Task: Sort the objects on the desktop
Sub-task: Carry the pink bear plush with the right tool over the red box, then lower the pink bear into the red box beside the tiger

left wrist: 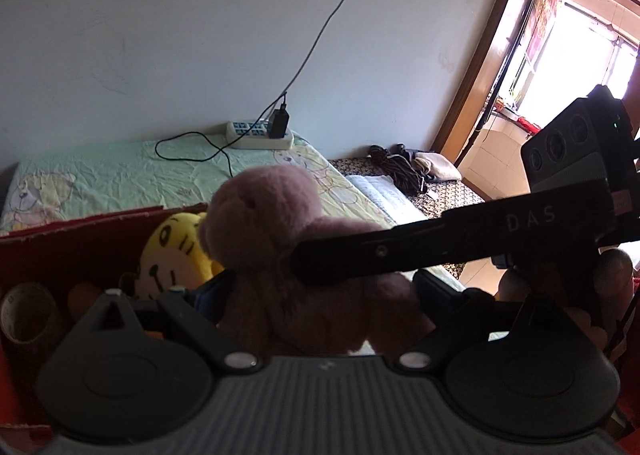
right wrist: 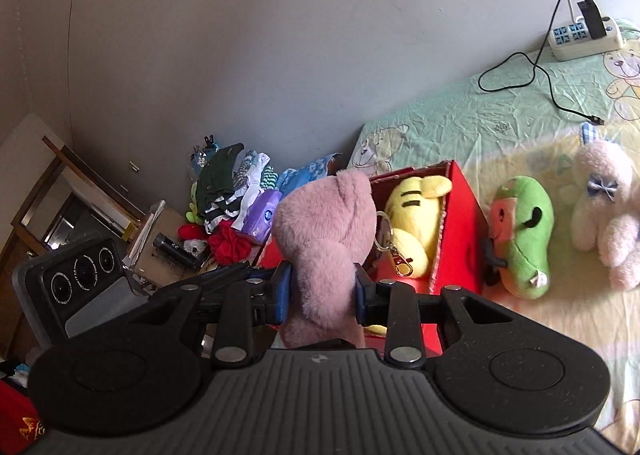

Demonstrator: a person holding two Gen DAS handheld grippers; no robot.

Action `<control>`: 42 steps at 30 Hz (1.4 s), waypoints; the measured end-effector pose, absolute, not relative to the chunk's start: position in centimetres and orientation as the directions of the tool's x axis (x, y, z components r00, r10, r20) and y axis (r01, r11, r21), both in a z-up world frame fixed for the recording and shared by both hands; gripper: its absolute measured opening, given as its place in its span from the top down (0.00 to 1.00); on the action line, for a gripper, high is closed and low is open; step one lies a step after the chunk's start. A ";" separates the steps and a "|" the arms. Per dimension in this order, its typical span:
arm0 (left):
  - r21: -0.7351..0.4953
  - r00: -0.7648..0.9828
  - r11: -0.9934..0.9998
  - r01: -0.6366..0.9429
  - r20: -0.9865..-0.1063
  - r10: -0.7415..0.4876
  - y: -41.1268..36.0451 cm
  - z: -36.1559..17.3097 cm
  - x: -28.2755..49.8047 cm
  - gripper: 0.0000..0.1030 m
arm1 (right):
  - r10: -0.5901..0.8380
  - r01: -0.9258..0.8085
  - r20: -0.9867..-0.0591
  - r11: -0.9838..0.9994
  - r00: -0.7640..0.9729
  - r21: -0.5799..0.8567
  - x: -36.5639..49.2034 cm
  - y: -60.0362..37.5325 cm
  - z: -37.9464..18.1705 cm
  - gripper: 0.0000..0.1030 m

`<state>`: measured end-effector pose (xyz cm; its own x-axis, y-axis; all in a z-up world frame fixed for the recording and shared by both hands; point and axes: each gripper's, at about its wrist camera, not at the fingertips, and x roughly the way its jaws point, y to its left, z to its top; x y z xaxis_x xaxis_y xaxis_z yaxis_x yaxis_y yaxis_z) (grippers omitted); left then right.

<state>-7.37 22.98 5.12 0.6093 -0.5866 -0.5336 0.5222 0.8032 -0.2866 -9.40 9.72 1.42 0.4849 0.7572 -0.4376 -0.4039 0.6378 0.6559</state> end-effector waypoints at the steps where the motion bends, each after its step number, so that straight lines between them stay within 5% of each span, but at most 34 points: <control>1: -0.278 0.617 0.806 0.523 -0.529 -0.583 23.8 5.4 -7.2 0.09 | 0.755 -0.406 -0.435 0.639 0.490 0.653 -9.2 10.4 1.6 0.68; 11: -0.238 0.640 0.814 0.530 -0.518 -0.568 29.4 4.9 -2.7 0.10 | 0.684 -0.360 -0.441 0.702 0.581 0.614 -6.3 17.2 1.1 0.68; 42: -0.323 0.421 0.827 0.460 -0.741 -0.524 32.6 -4.6 3.7 0.15 | 0.429 -0.246 -0.716 0.903 0.551 0.352 -1.8 23.9 -6.7 0.70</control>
